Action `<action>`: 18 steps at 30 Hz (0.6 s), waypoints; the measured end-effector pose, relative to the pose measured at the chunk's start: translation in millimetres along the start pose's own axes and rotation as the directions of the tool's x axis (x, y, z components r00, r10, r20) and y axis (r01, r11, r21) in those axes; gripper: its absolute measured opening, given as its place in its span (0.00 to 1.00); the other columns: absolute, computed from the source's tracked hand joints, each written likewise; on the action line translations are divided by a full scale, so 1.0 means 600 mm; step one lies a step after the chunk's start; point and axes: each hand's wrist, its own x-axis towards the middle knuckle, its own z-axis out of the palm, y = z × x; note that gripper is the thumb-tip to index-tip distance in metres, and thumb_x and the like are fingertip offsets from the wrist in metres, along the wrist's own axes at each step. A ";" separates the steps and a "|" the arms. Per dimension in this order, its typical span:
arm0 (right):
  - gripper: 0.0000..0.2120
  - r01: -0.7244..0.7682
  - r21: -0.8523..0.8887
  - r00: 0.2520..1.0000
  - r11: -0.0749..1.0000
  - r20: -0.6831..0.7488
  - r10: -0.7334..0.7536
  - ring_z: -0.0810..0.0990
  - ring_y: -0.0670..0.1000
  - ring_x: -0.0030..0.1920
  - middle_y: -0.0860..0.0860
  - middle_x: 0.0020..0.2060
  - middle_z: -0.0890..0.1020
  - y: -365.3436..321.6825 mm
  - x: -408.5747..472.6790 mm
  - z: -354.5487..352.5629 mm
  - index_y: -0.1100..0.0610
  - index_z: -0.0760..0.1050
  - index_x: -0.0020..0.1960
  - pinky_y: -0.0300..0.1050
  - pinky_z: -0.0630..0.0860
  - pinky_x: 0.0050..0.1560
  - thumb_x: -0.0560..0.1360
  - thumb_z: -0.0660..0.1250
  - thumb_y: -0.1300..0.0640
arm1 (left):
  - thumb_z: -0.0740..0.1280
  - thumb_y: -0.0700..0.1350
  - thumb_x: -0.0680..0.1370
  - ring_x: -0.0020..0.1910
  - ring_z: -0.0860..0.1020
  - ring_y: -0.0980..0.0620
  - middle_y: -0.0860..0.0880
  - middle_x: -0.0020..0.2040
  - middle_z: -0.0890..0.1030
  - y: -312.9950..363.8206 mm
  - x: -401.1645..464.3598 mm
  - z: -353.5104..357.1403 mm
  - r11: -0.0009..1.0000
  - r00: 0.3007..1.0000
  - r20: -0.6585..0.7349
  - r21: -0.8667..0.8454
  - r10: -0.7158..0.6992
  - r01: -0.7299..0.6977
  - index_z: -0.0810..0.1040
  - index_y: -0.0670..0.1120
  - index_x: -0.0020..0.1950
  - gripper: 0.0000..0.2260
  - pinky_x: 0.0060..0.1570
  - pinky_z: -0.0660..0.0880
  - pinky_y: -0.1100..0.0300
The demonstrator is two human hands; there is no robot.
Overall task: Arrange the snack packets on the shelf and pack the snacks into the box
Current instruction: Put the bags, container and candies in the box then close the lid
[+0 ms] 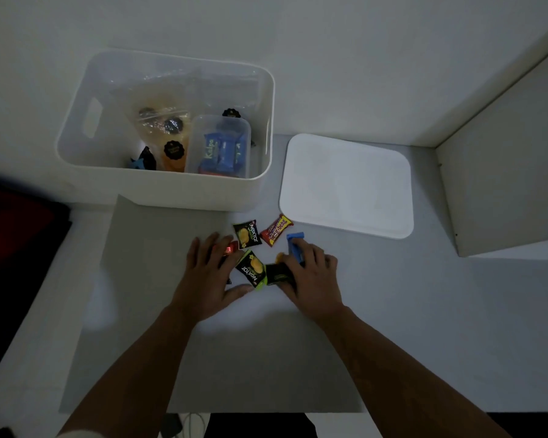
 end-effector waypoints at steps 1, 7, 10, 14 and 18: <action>0.23 -0.007 0.028 1.000 1.000 0.004 0.007 0.74 0.61 0.64 0.57 0.70 0.73 0.000 0.000 -0.003 0.48 0.77 0.62 0.55 0.68 0.54 0.73 0.67 0.36 | 0.61 0.74 0.72 0.77 0.61 0.37 0.43 0.74 0.69 0.003 0.001 -0.001 1.000 1.000 -0.008 -0.022 -0.012 0.012 0.74 0.47 0.70 0.38 0.74 0.54 0.33; 0.47 -0.023 0.103 0.992 0.994 0.122 0.011 0.61 0.57 0.76 0.56 0.78 0.61 -0.018 0.000 -0.027 0.41 0.62 0.77 0.54 0.62 0.64 0.65 0.62 0.20 | 0.59 0.79 0.69 0.80 0.53 0.39 0.45 0.83 0.49 0.025 0.021 -0.011 0.996 0.998 0.025 -0.063 -0.066 0.067 0.56 0.51 0.82 0.49 0.74 0.47 0.31; 0.29 0.016 0.054 0.996 0.998 0.089 -0.021 0.67 0.61 0.74 0.57 0.77 0.66 -0.030 0.006 -0.013 0.42 0.75 0.67 0.58 0.66 0.62 0.74 0.61 0.27 | 0.57 0.72 0.76 0.80 0.54 0.39 0.46 0.83 0.48 0.021 0.033 -0.009 0.998 1.000 0.011 -0.057 -0.010 0.011 0.60 0.54 0.80 0.38 0.74 0.49 0.31; 0.14 0.044 0.029 0.999 0.999 0.008 -0.045 0.74 0.61 0.66 0.58 0.72 0.73 -0.031 0.005 0.003 0.49 0.74 0.58 0.55 0.68 0.54 0.75 0.66 0.46 | 0.60 0.65 0.78 0.79 0.56 0.40 0.47 0.82 0.57 0.014 0.035 -0.001 0.999 0.999 -0.031 -0.045 0.008 -0.009 0.70 0.53 0.75 0.29 0.74 0.51 0.33; 0.18 0.060 0.042 0.997 0.997 0.048 -0.062 0.76 0.60 0.59 0.56 0.69 0.74 -0.022 0.010 -0.003 0.52 0.74 0.58 0.51 0.67 0.47 0.69 0.67 0.52 | 0.63 0.58 0.78 0.75 0.65 0.40 0.47 0.73 0.71 0.016 0.040 0.004 0.997 0.995 -0.098 -0.076 -0.035 0.027 0.74 0.47 0.69 0.24 0.74 0.54 0.34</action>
